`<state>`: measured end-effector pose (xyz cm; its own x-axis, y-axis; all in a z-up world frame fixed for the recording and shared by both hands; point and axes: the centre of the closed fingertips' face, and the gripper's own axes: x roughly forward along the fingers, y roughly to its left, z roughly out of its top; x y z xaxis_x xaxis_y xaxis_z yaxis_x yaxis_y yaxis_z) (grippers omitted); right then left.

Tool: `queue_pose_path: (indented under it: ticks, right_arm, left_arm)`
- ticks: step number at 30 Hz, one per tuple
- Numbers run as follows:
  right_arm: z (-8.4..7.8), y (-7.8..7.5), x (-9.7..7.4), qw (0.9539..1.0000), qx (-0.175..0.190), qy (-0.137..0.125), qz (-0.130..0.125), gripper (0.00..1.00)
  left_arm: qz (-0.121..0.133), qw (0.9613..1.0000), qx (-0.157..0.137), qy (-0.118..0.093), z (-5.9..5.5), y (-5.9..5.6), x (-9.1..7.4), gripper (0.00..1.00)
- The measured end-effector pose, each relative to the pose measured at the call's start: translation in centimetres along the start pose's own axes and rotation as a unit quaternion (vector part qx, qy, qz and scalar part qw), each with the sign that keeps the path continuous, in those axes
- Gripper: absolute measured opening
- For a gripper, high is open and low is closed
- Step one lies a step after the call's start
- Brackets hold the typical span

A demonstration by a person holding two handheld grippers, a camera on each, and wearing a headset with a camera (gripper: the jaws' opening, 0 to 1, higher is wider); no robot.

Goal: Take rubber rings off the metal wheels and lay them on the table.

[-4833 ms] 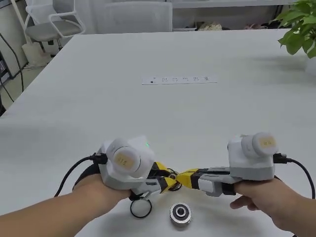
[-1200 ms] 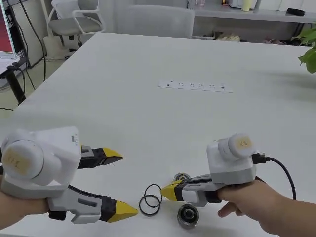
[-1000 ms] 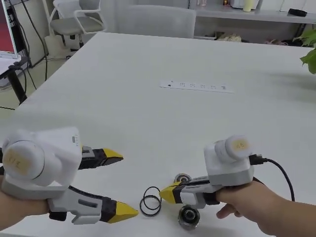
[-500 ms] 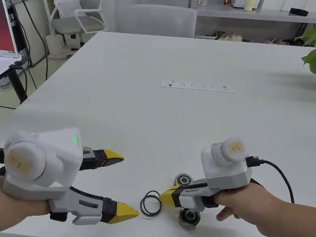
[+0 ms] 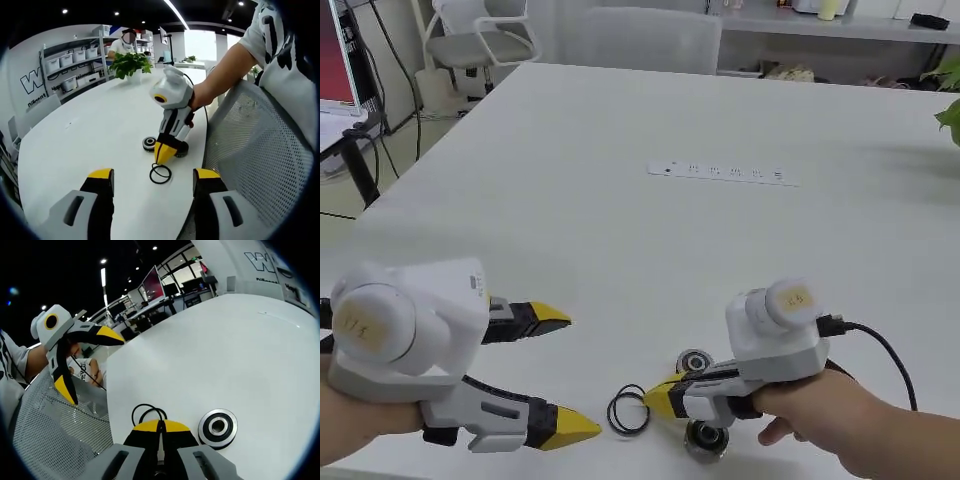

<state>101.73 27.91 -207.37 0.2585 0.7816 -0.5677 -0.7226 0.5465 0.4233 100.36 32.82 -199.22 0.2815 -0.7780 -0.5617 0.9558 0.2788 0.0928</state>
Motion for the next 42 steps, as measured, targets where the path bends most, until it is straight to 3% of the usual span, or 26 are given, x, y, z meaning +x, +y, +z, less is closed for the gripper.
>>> queue_pose_path:
  ticks: [29, 42]
  right_arm:
    - [-0.13, 0.07, -0.04, 1.0, 0.002, 0.001, 0.0, 0.0]
    - [-0.25, 0.56, 0.11, 0.9999, -0.008, 0.004, 0.005, 0.07]
  left_arm:
    - [-0.006, 1.0, 0.0, 0.006, -0.12, -0.37, 0.27, 0.6]
    - [-0.008, 0.9999, -0.002, 0.008, -0.1, -0.53, 0.33, 0.59]
